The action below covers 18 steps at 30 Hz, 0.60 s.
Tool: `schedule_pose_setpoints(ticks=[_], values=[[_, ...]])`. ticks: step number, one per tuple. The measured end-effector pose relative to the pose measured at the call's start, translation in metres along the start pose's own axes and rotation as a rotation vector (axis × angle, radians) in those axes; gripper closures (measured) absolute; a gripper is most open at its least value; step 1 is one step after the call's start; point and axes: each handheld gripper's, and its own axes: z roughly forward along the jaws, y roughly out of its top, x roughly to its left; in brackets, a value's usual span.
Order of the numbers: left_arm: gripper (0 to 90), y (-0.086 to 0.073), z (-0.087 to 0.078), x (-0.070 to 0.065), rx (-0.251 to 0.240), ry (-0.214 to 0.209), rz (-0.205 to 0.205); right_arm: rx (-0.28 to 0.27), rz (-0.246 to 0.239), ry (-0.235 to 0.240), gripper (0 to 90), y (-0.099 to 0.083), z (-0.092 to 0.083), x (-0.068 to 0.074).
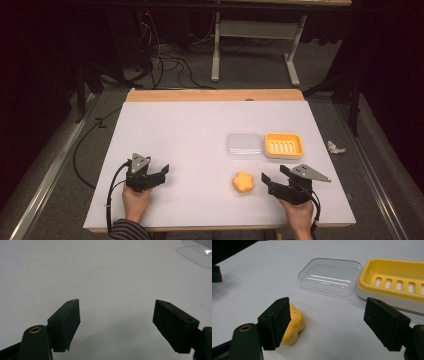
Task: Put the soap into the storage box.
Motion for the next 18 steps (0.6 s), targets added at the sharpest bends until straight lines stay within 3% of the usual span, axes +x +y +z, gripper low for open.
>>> schedule_pose_setpoints(ticks=[2, 18], values=[[22.5, 0.000, 0.000, 0.000, -0.002, -0.001, -0.003, 0.014, -0.040, -0.003, 21.8, 0.001, 0.002, 0.006], [22.6, 0.000, 0.000, 0.000, 0.000, 0.002, -0.001, 0.087, -0.122, 0.036, 21.9, 0.003, 0.014, 0.028]])
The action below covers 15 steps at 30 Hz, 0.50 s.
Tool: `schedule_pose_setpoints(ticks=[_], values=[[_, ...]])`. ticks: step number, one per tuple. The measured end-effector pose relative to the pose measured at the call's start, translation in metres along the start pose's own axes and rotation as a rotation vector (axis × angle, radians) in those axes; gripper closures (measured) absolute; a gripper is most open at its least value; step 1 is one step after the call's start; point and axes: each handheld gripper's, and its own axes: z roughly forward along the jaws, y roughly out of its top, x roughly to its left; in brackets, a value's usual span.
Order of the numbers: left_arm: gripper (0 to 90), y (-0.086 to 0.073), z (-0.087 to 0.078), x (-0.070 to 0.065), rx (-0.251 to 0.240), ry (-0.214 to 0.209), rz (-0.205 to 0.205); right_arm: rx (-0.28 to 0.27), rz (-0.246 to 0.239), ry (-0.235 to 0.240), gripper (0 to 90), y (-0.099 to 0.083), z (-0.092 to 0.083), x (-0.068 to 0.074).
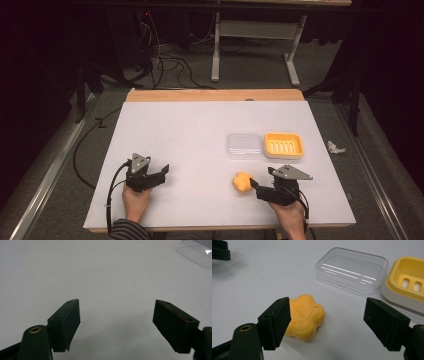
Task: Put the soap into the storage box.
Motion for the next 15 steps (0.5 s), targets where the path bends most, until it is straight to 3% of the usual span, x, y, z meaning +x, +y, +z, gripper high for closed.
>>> schedule_pose_setpoints(ticks=[15], values=[[22.6, 0.000, 0.000, 0.000, 0.000, -0.001, 0.000, 0.094, -0.074, 0.034, 20.6, 0.006, 0.022, 0.019]])
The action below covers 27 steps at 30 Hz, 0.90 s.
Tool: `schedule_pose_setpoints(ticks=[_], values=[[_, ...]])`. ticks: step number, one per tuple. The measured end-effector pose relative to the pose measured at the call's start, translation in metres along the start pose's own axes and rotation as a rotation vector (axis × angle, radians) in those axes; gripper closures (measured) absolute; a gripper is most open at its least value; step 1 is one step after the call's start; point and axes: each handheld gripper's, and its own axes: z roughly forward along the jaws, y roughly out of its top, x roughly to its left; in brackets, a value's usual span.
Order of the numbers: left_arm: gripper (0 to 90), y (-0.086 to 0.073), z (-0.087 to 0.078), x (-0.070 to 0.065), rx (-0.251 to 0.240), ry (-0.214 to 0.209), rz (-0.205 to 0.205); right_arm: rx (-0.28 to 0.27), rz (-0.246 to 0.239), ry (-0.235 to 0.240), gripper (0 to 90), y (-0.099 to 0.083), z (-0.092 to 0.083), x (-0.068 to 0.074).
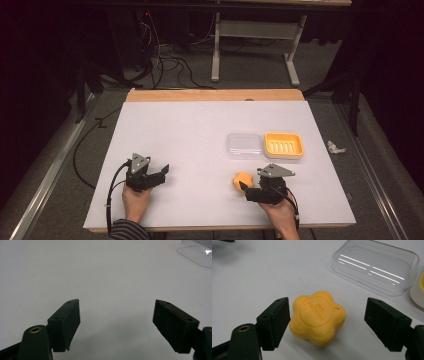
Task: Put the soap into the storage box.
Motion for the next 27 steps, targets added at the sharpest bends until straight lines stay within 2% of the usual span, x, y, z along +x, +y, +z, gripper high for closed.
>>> schedule_pose_setpoints(ticks=[1, 12, 21, 27], values=[[22.5, 0.000, 0.000, 0.000, 0.000, 0.000, -0.001, 0.020, -0.006, 0.001, 20.1, 0.001, 0.004, 0.002], [22.5, 0.000, 0.000, 0.000, 0.000, 0.000, 0.000, 0.075, -0.039, 0.005, 18.7, 0.003, 0.018, 0.007], [22.5, 0.000, 0.000, 0.000, 0.000, -0.001, 0.001, 0.124, -0.043, 0.015, 18.1, 0.003, 0.029, 0.010], [22.5, 0.000, 0.000, 0.000, 0.000, -0.001, 0.002, 0.158, -0.053, -0.001, 18.8, 0.002, 0.035, 0.013]])
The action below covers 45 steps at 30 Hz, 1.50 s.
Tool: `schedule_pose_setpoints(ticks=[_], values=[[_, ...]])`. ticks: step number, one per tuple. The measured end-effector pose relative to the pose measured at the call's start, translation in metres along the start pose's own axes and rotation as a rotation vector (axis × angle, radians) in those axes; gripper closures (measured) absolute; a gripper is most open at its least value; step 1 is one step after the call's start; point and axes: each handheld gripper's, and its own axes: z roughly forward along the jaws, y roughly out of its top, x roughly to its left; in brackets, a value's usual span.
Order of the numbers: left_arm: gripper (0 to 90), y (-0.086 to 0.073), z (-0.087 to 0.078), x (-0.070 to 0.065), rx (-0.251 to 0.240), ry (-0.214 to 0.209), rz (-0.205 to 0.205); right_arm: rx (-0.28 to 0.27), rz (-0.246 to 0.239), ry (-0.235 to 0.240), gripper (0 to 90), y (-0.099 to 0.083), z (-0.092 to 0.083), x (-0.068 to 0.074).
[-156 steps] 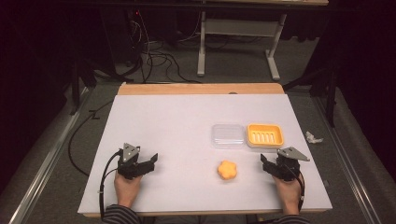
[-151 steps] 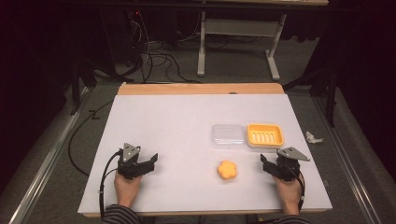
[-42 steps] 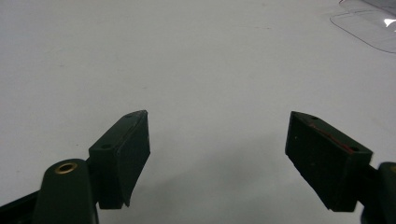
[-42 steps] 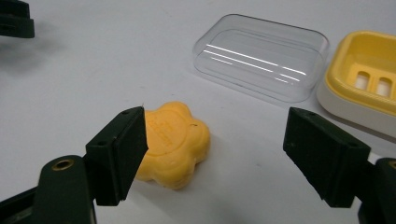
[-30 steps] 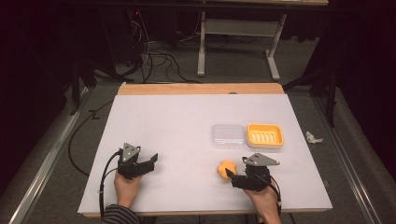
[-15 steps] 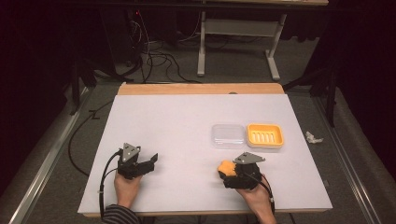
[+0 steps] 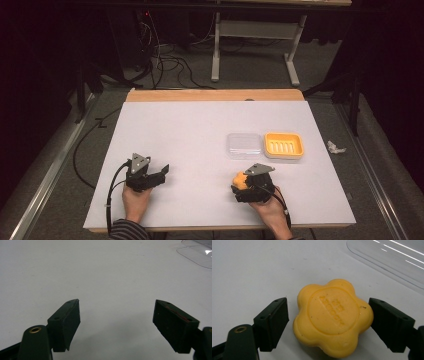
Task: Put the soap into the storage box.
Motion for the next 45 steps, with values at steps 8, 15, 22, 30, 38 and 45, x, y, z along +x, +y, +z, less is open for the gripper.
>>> schedule_pose_setpoints(ticks=[8, 15, 22, 30, 38, 45], values=[[22.5, 0.0000, 0.0001, 0.0000, 0.000, 0.000, -0.001, 0.012, -0.012, -0.017, 21.6, -0.0005, 0.0027, 0.0015], [22.5, 0.0000, 0.0003, 0.0000, 0.000, 0.001, -0.002, 0.017, -0.018, -0.025, 25.9, -0.0010, 0.0024, 0.0005], [22.6, 0.0000, 0.0001, -0.0002, 0.000, 0.000, -0.003, 0.028, -0.030, -0.036, 26.0, -0.0005, 0.0029, 0.0016], [22.6, 0.0000, 0.0001, 0.0000, 0.000, 0.001, -0.001, 0.061, -0.050, -0.023, 26.1, 0.0026, 0.0036, -0.0001], [22.5, 0.0000, 0.0000, 0.0000, 0.000, 0.000, 0.000, 0.083, -0.049, -0.009, 26.7, 0.0054, 0.0042, -0.0020], [22.6, 0.0002, 0.0001, 0.0000, 0.001, 0.000, -0.004, 0.088, -0.065, 0.003, 27.0, 0.0061, 0.0035, -0.0022]])
